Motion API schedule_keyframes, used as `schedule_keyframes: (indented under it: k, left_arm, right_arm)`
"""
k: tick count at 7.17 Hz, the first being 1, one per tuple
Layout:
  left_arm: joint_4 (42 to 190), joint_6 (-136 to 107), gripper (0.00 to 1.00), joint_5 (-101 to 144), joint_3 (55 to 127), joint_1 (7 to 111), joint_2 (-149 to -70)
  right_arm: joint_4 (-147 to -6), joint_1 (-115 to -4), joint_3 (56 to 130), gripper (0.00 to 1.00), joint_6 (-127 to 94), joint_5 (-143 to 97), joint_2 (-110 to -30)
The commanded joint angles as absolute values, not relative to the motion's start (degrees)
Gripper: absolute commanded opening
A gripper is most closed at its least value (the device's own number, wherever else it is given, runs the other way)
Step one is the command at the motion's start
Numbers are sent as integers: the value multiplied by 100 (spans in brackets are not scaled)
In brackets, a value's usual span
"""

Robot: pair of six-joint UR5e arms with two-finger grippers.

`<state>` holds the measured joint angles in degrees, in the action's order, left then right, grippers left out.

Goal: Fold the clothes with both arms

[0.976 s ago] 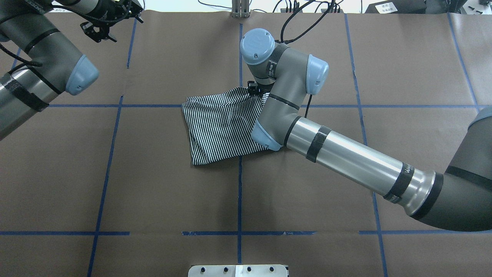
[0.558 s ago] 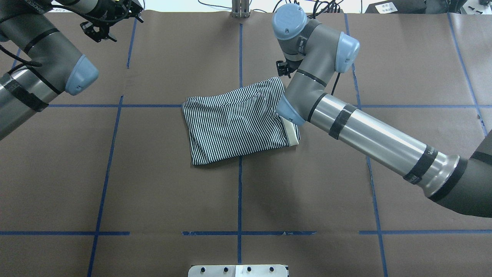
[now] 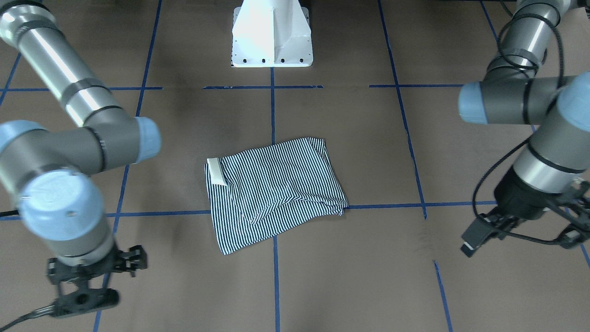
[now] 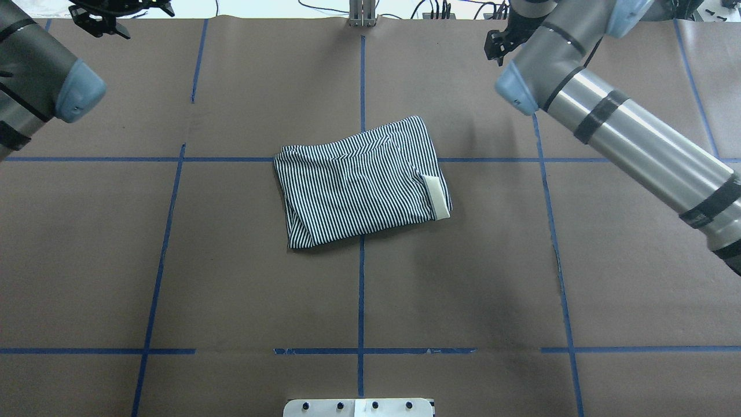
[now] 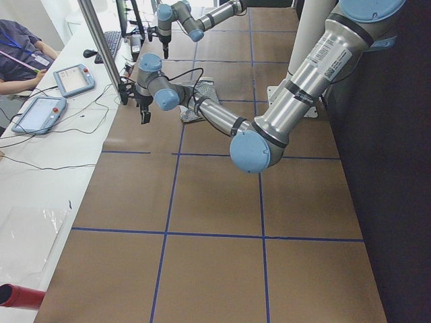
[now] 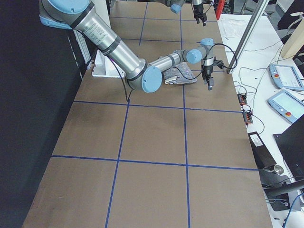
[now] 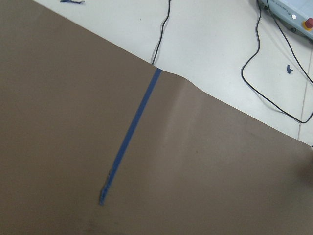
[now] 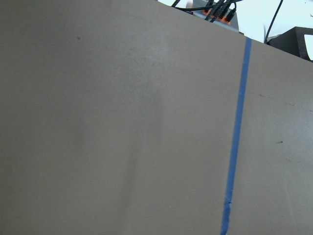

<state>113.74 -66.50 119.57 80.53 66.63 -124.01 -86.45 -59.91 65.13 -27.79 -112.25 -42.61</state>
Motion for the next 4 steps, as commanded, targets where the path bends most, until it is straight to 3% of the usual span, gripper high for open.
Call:
schedule_keyframes:
  k: [1, 4]
  left_arm:
    - [11347, -4493, 100, 12750, 8112, 7642, -11798]
    - [9754, -420, 100, 12727, 8411, 8505, -11216]
  right_arm:
    - [-8692, -7176, 7597, 100, -1754, -12589, -5626]
    - [-9967, -8592, 8749, 100, -163, -13447, -6985]
